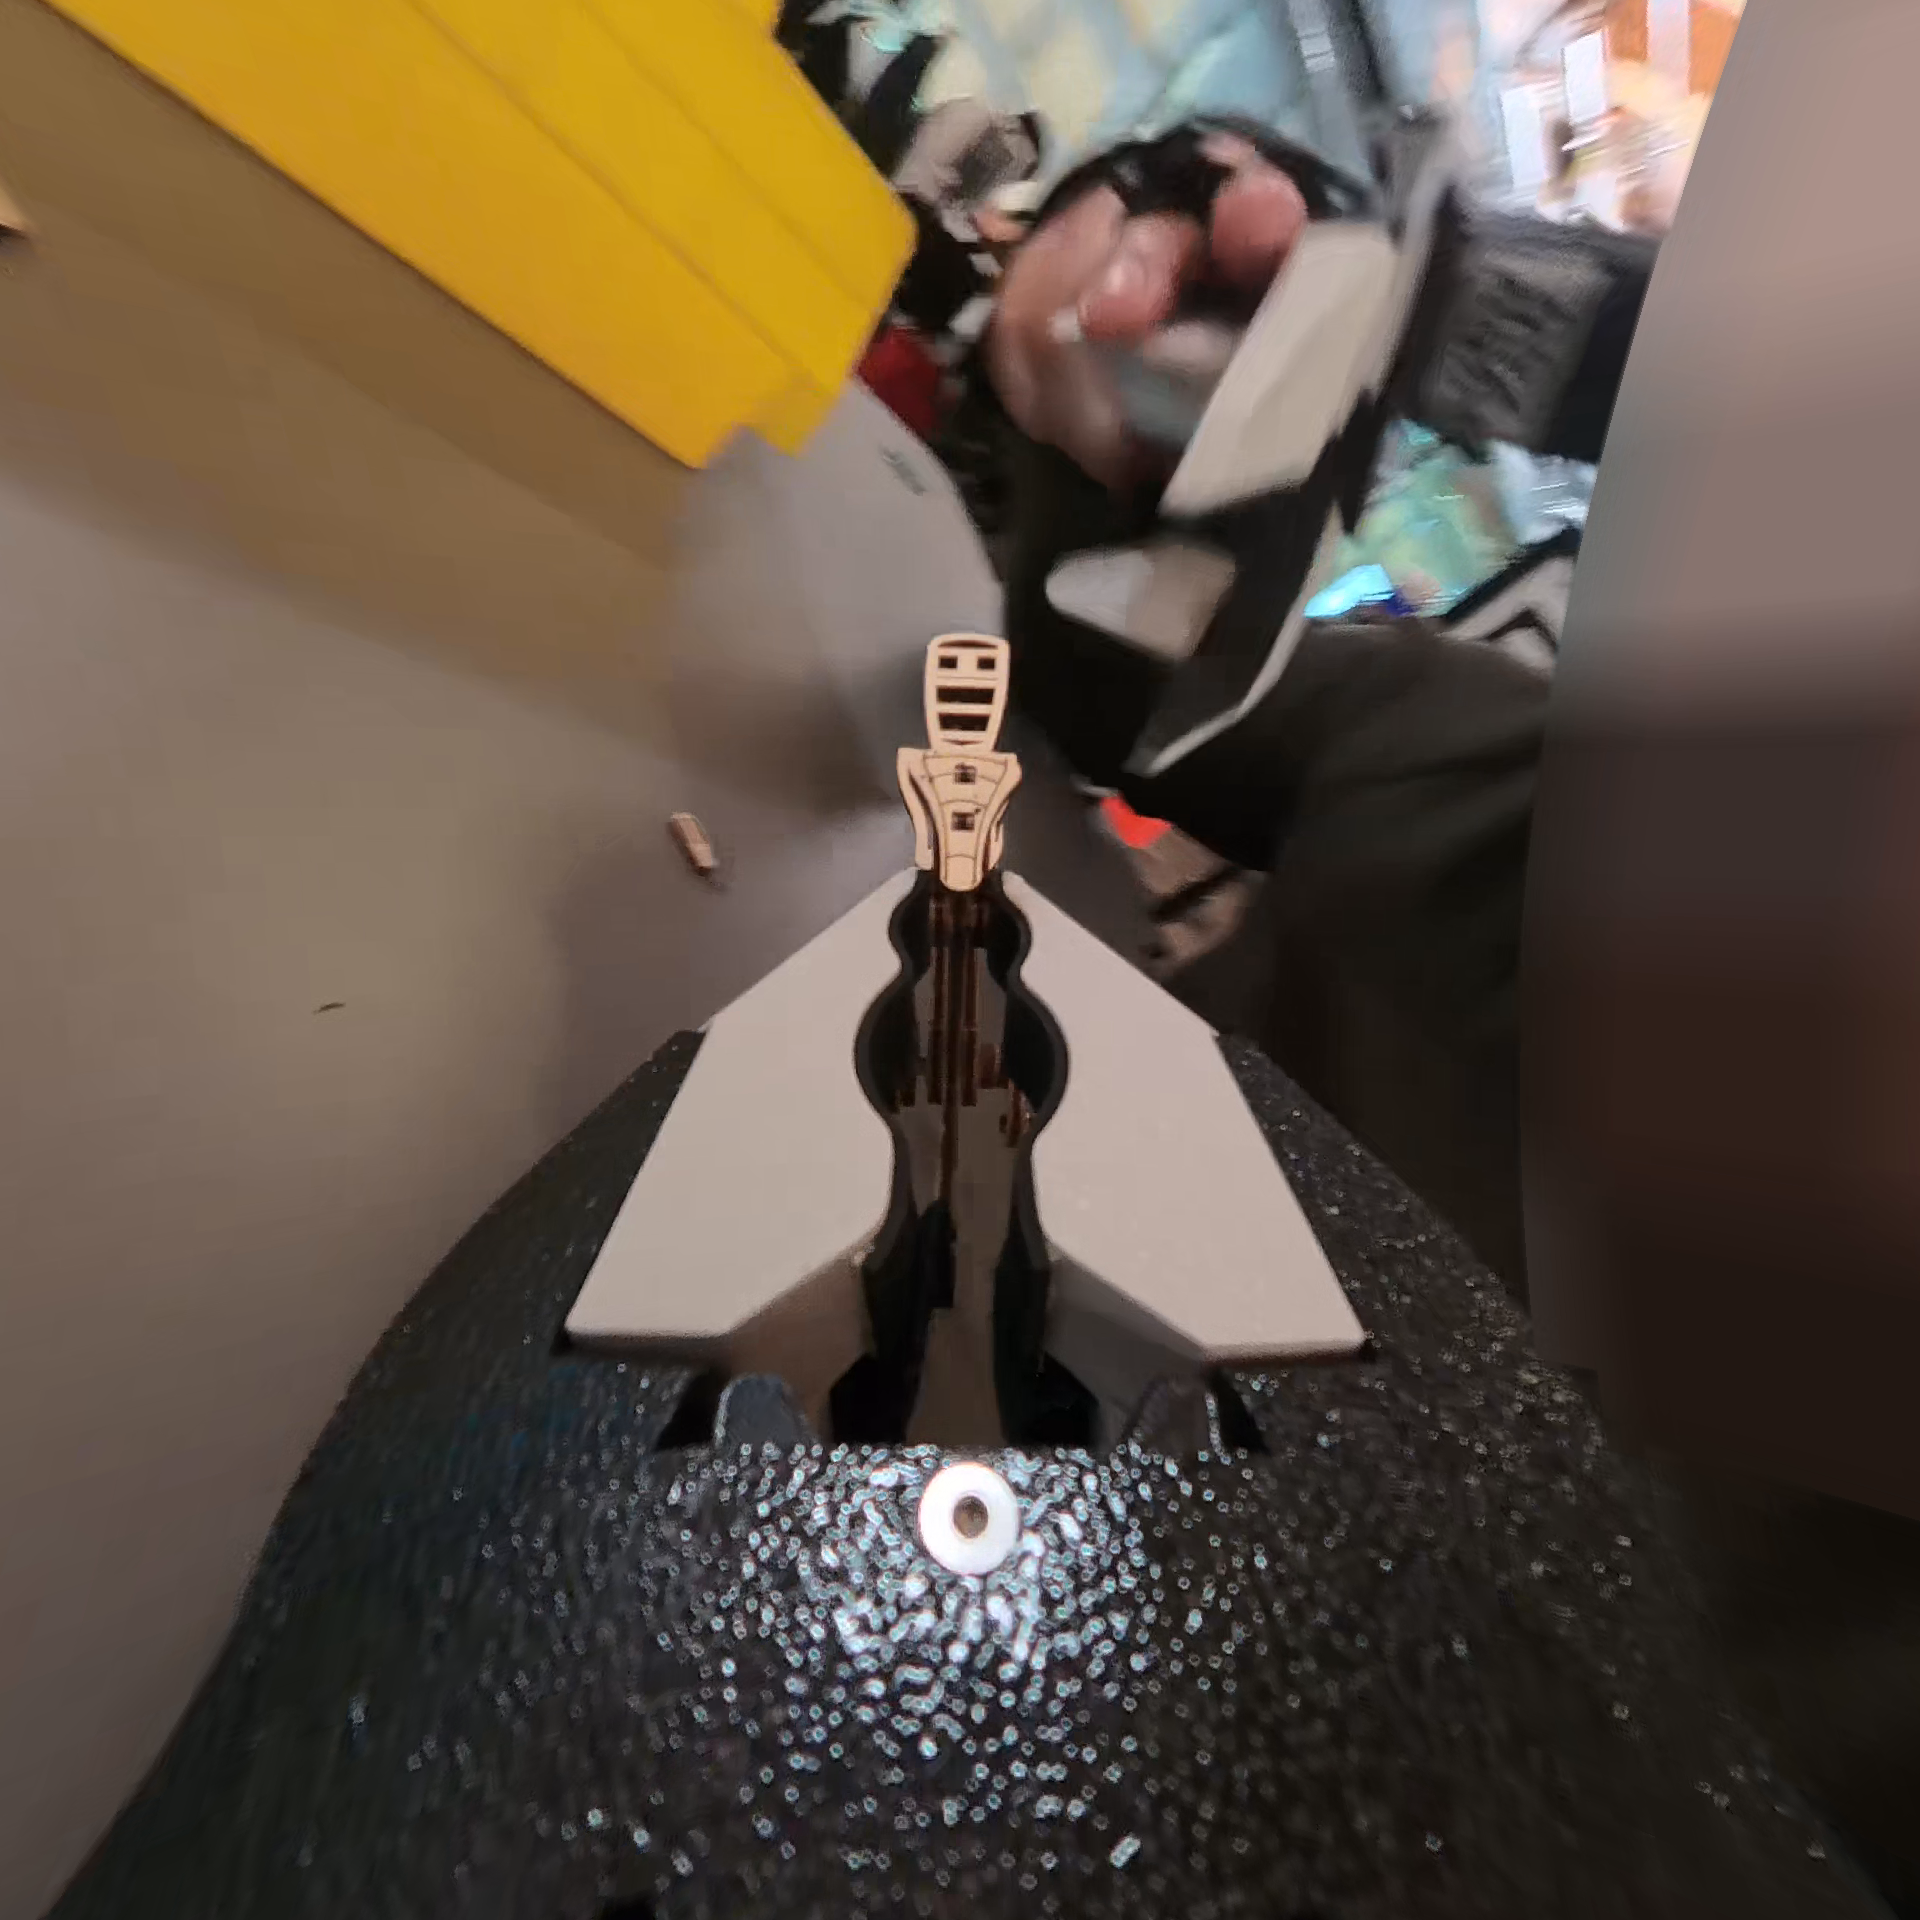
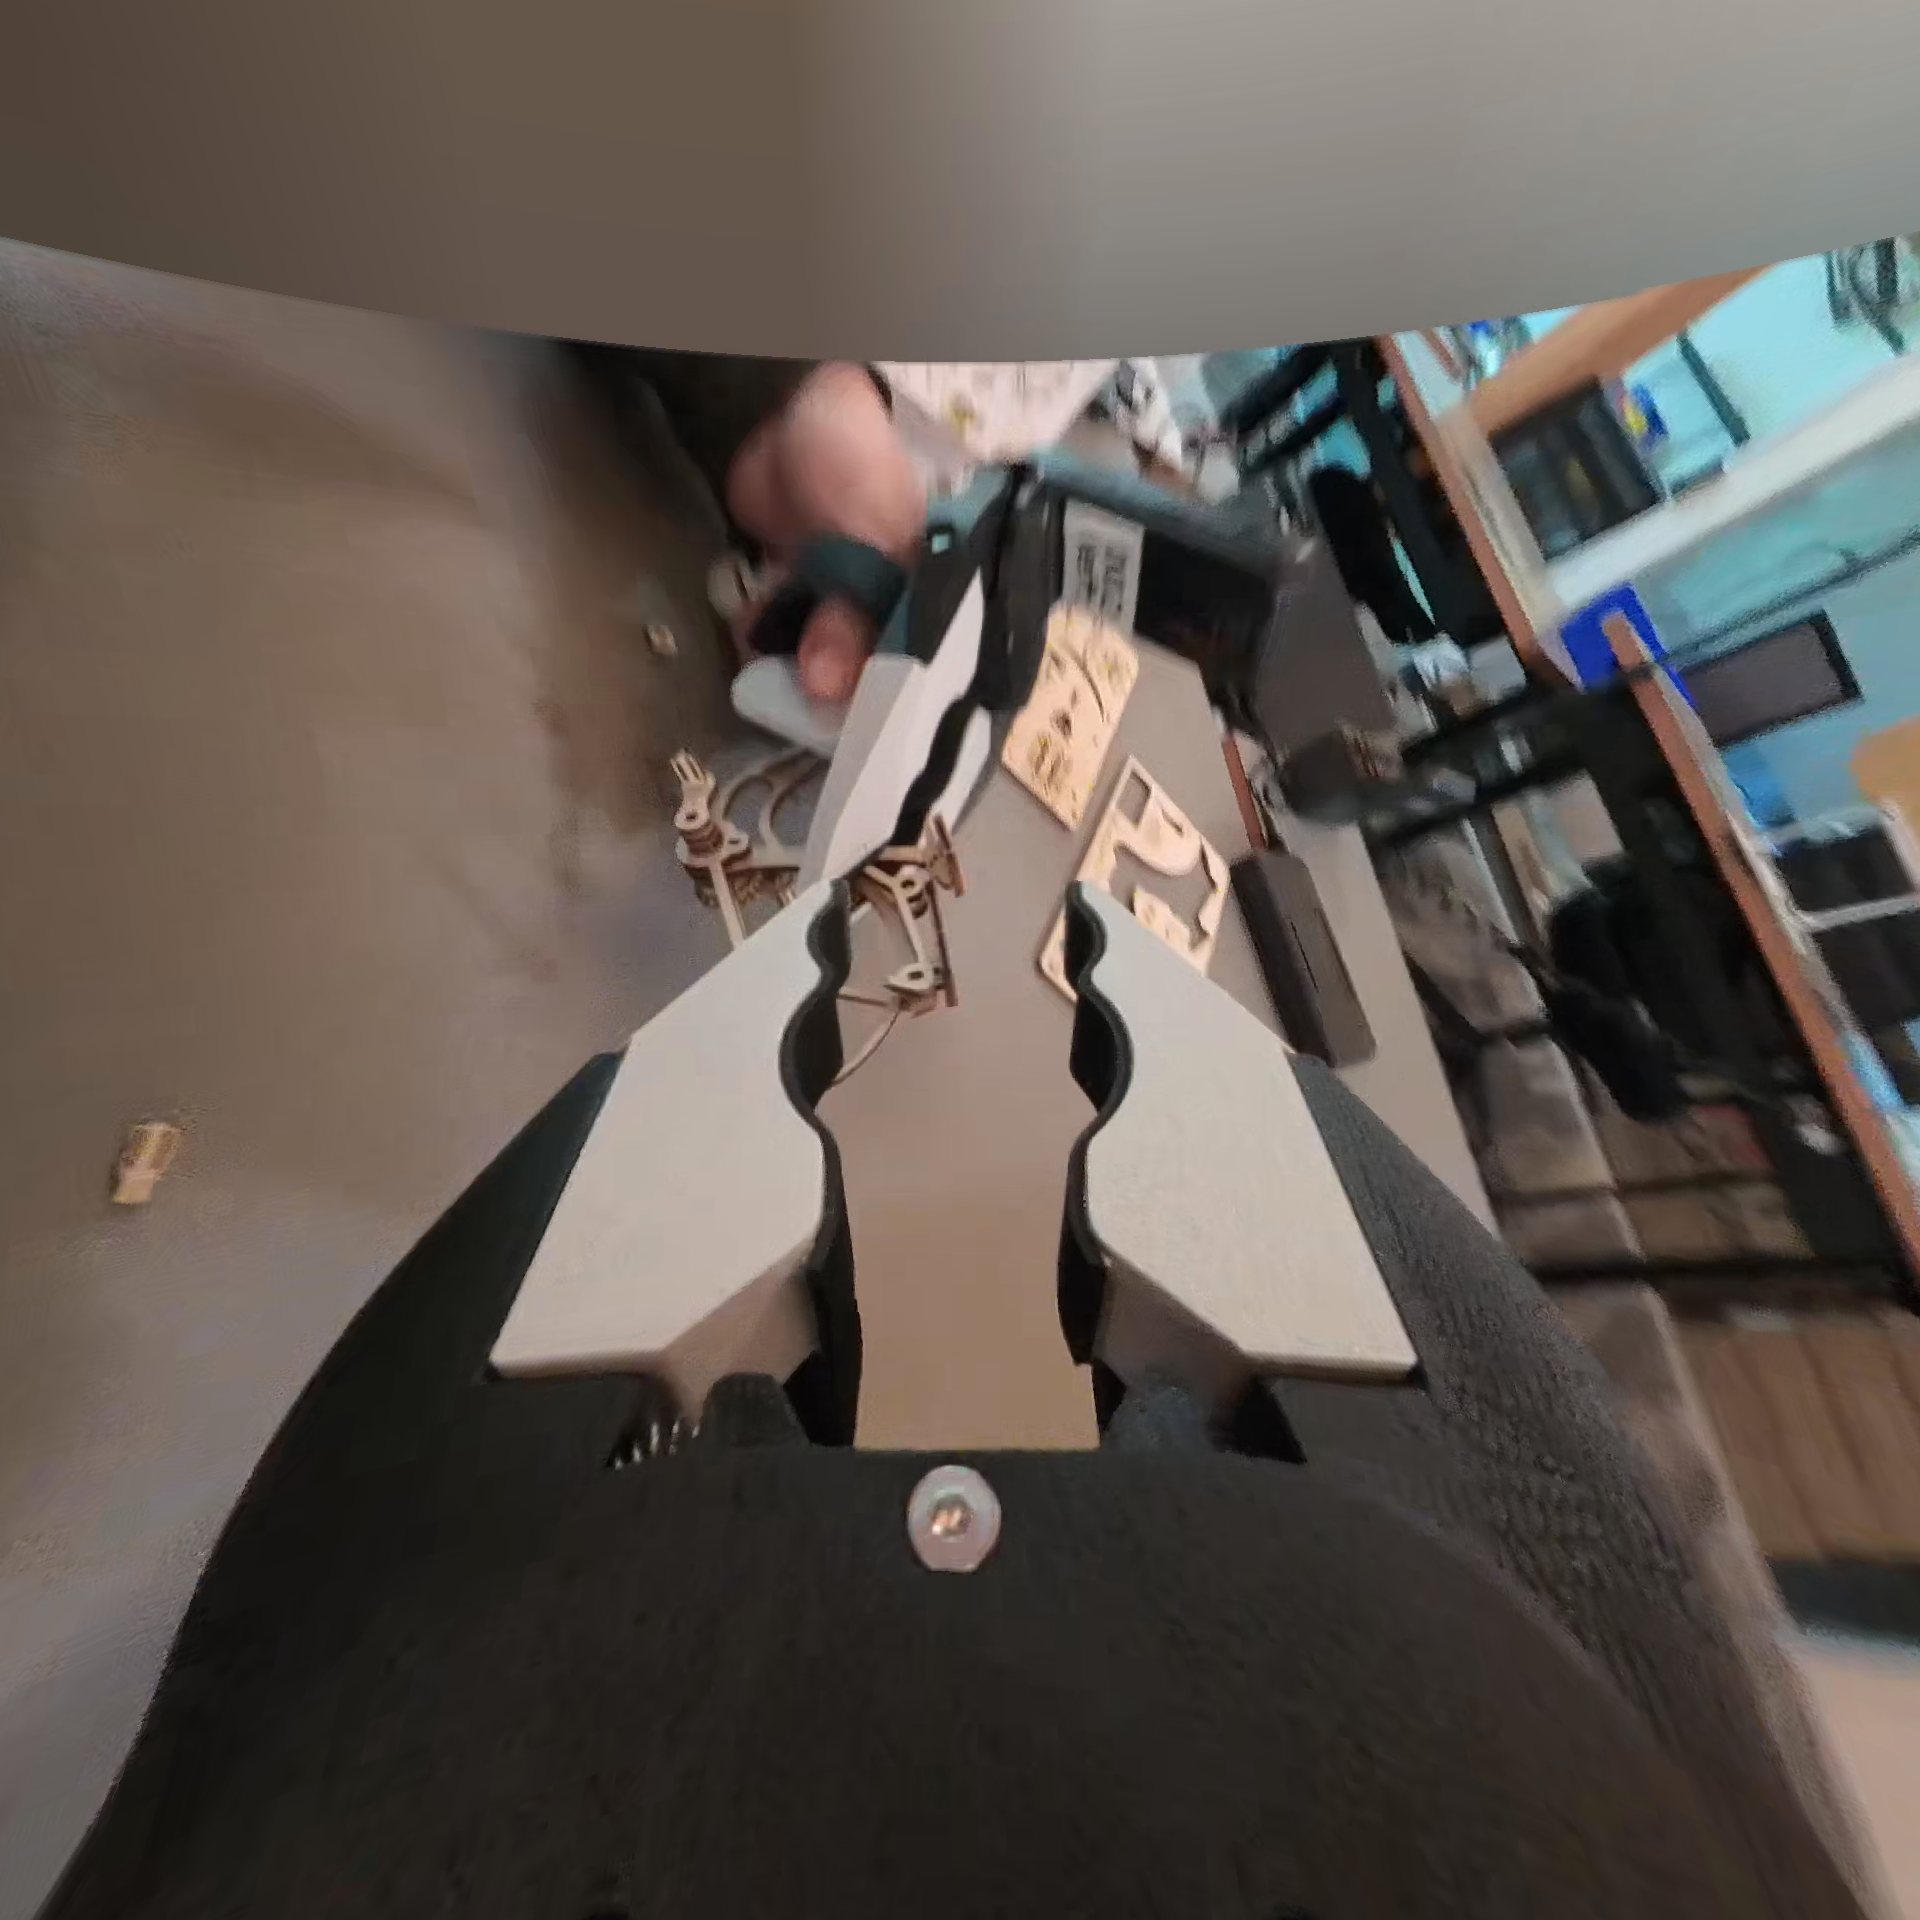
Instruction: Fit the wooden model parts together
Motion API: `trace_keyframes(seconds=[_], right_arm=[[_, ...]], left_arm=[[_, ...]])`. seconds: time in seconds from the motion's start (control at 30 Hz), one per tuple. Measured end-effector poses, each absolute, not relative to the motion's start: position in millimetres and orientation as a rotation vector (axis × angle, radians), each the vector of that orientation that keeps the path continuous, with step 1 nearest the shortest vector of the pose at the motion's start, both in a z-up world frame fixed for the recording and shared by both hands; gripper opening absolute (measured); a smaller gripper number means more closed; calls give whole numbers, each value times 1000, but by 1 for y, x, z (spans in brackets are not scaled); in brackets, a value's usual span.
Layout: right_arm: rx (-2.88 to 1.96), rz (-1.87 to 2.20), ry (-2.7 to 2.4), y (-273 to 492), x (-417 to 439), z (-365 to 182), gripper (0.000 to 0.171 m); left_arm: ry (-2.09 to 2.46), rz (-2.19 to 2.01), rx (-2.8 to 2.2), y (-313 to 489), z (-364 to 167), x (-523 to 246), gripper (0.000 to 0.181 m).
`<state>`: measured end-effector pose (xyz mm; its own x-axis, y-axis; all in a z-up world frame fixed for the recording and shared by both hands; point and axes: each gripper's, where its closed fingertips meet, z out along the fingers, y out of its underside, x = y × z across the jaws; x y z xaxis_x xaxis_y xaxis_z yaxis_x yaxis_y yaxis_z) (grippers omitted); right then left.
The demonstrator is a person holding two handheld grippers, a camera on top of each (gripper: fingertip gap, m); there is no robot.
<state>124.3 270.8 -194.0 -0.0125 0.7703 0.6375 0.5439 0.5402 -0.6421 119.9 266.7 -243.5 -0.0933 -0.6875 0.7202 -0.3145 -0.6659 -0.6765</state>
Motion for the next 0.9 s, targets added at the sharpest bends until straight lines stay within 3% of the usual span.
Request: trace_keyframes(seconds=[0.33,0.7,0.9], right_arm=[[-1079,-368,-1840,287,123,-240,34],[-976,-635,-1816,296,120,-242,12],[-937,-682,-1838,297,120,-247,10]], left_arm=[[1114,-1611,-1946,269,-254,124,7],[1153,-1484,-1935,269,-256,126,8],[1165,-1440,-1952,270,-263,126,8]])
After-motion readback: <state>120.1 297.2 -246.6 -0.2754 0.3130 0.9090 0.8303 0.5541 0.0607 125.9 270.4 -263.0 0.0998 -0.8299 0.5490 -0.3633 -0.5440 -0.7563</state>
